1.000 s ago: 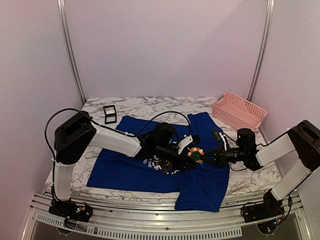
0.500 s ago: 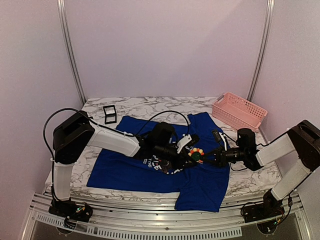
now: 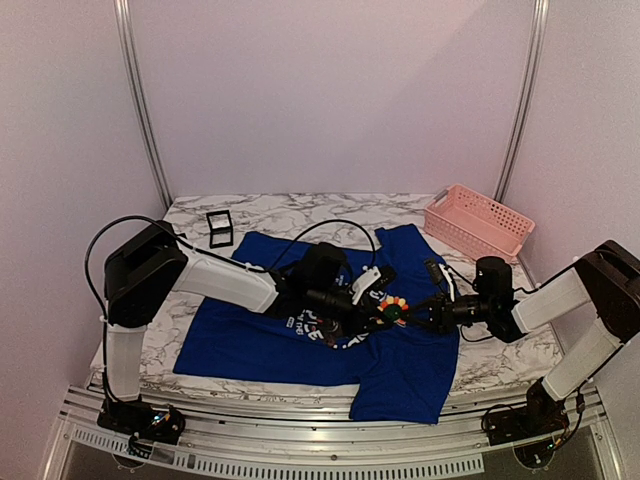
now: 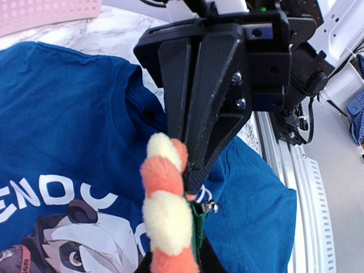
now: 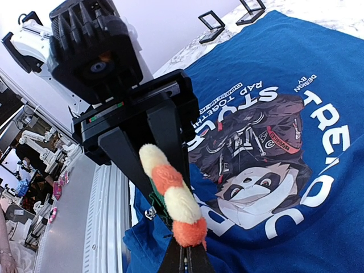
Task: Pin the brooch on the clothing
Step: Pin the brooch onto the flattened clothing.
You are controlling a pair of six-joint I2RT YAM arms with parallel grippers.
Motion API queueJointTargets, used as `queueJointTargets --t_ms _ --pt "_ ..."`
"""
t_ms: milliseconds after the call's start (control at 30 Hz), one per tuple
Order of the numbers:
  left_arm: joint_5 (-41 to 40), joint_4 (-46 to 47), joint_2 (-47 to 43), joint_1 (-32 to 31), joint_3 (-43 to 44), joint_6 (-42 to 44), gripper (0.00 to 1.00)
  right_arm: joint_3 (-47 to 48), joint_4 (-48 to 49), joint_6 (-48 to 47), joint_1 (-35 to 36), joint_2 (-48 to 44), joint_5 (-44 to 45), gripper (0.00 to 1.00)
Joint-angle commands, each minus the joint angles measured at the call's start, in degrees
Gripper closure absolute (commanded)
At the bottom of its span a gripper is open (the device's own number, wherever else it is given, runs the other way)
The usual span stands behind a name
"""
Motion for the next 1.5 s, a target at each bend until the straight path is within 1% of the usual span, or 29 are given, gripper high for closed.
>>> queueJointTargets --t_ms 0,67,233,533,567,667,800,933,1133,1300,1367,1400,1467 --pt "2.47 1.19 -1.69 0.19 -0.54 -0.17 0.9 -0.68 1.57 -0.43 -0.39 0.08 0.89 1.0" --pt "2.42 1.16 -1.6 0.23 -0.34 -0.56 0.95 -0.89 2.1 -0.56 -0.39 -0.15 0.81 1.0" --pt "2.82 1.33 -1.49 0.06 -0.24 -0.8 1.0 -1.2 2.91 -1.17 -0.39 -1.15 0.72 1.0" --pt "2.97 1.35 -1.41 -0.14 0.1 -1.13 1.0 -1.0 3.64 -1.61 -0.31 -0.3 0.27 1.0" --pt "2.8 1.22 -1.44 -0.12 0.15 -1.09 1.0 -1.15 3.56 -1.56 -0.3 -0.33 0.46 0.98" --pt "1.93 0.7 -1.67 -0.12 0.03 -0.17 1.0 -2.07 3.76 -1.32 -0.36 -1.15 1.07 0.84" --pt "1.0 0.06 -1.54 -0.24 0.26 0.71 1.0 -2.93 3.25 -1.37 0.33 -3.07 1.37 0.69" --pt "0.47 -0.18 -1.17 -0.29 0.92 0.46 1.0 -2.44 2.61 -1.85 2.35 -3.89 2.34 0.63" --pt "-0.86 -0.91 -0.97 -0.47 1.43 0.75 1.0 -0.66 5.61 0.62 3.82 -1.96 4.61 0.54" --pt "-0.96 -1.27 -1.14 -0.47 1.34 0.82 1.0 0.24 7.19 1.42 4.49 -0.07 4.77 0.54" --pt "-1.04 -1.18 -1.13 -0.48 1.34 0.82 1.0 0.57 7.11 1.44 4.78 0.51 4.78 0.56" --pt "-0.92 -1.19 -1.18 -0.47 1.4 0.79 1.0 0.66 7.07 1.44 4.78 0.73 4.69 0.6" --pt "-0.72 -1.18 -1.24 -0.47 1.35 0.8 1.0 0.63 7.07 1.36 4.79 0.94 4.55 0.74"
